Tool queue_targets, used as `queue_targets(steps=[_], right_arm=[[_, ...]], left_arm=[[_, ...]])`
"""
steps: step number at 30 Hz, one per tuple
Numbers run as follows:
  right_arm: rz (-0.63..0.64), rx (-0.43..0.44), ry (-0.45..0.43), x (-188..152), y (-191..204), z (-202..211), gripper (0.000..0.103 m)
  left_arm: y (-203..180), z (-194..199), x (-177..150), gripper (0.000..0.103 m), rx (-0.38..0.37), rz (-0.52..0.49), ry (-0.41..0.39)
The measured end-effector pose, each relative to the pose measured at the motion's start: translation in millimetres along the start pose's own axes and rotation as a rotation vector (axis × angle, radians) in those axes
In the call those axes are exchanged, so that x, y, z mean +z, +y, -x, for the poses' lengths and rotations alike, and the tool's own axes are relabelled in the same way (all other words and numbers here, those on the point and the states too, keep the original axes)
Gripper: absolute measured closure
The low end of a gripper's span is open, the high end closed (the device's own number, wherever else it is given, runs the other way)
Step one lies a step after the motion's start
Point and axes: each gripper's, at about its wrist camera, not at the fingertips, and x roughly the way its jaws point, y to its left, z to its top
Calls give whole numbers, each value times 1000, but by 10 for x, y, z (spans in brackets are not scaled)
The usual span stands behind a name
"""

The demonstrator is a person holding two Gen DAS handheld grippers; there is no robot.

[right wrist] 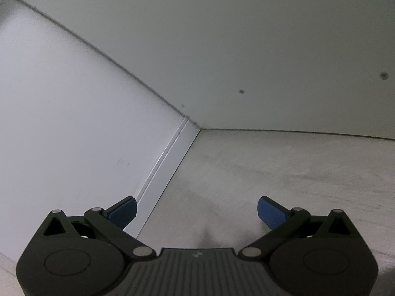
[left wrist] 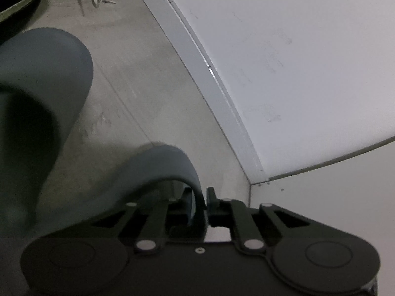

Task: Organize scattered shoes
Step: 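Lower the grey slide with the left tool beside the black sneakers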

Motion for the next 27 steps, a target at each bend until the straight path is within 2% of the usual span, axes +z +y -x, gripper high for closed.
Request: queue_targets(steps=[2,4,6,9,12,13,15,16,19,20,21,22,23,25,27], right_arm=[[12,-1,27,-21,2,-35,0],[56,-17,56,-65,45,-73,0],[144,-36,93,-153,154,-108,0],[311,-14,177,-361,367,-96,0],[534,-14,265,-736,629,-48,1],[610,-25,289,-887,711,-25,2],[680,-54,328,-1086,757,8,11],[715,-69,360,-1213,775,15,22],[724,-60,507,-1551,711,-53,32],[745,-59,515,-1610,713,-49,32],[807,-71,512,-1711,748,-44,32],[863,-80,507,-1797,777,-35,32],[901,-80,498,-1842,790,-14,32],[976,-79,480,-1934,818,26,32],[1042,-77,464,-2007,841,57,32]], left_arm=[[-36,38,58,58,17,-28,34],[-76,131,93,56,11,-96,65],[-165,368,134,54,17,-211,68],[-279,872,276,50,-65,-414,56],[-249,1430,415,48,-47,-595,10],[-199,1674,476,48,-11,-670,-41],[-56,2008,571,47,51,-754,-130],[44,2149,618,46,74,-777,-164],[425,2462,770,46,108,-728,-235],[618,2558,849,47,105,-650,-256],[843,2636,976,47,71,-505,-260],[973,2673,1082,48,25,-403,-262],[1027,2700,1126,48,0,-365,-283],[1069,2731,1150,48,-20,-343,-325],[1028,2682,1129,48,-15,-378,-306]])
